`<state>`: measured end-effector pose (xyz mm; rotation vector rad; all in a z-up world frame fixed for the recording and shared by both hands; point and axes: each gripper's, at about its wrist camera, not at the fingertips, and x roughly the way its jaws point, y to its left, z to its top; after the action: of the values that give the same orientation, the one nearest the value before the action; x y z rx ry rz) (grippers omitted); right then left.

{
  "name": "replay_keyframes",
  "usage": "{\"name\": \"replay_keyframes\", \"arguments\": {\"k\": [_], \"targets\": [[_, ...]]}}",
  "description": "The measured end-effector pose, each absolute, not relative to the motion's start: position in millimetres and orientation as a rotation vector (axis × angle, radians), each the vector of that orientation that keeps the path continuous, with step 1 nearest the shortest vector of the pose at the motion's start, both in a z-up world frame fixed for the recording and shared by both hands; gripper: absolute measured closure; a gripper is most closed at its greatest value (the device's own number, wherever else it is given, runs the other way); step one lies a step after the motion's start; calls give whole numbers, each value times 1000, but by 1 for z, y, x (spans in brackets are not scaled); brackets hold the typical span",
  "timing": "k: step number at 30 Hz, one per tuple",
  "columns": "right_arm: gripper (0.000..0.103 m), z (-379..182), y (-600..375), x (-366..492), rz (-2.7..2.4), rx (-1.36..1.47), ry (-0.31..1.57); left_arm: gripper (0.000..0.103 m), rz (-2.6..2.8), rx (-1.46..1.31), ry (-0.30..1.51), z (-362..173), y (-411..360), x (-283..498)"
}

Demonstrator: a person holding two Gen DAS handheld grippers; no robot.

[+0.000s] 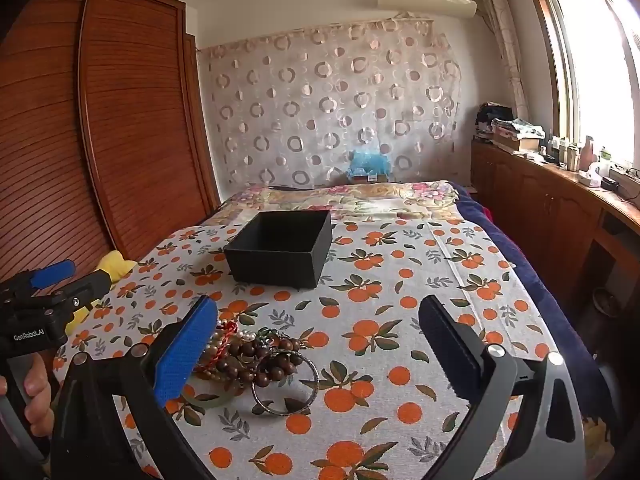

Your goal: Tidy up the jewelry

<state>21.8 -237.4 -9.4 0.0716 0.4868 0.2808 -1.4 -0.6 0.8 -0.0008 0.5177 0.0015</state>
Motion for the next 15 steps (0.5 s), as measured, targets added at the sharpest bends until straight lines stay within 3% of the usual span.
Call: {"name": "replay_keyframes", "arguments": {"k": [15], "targets": [[2, -8, -237, 21, 281, 73, 483, 7, 4, -1, 514, 11, -1, 2]]}}
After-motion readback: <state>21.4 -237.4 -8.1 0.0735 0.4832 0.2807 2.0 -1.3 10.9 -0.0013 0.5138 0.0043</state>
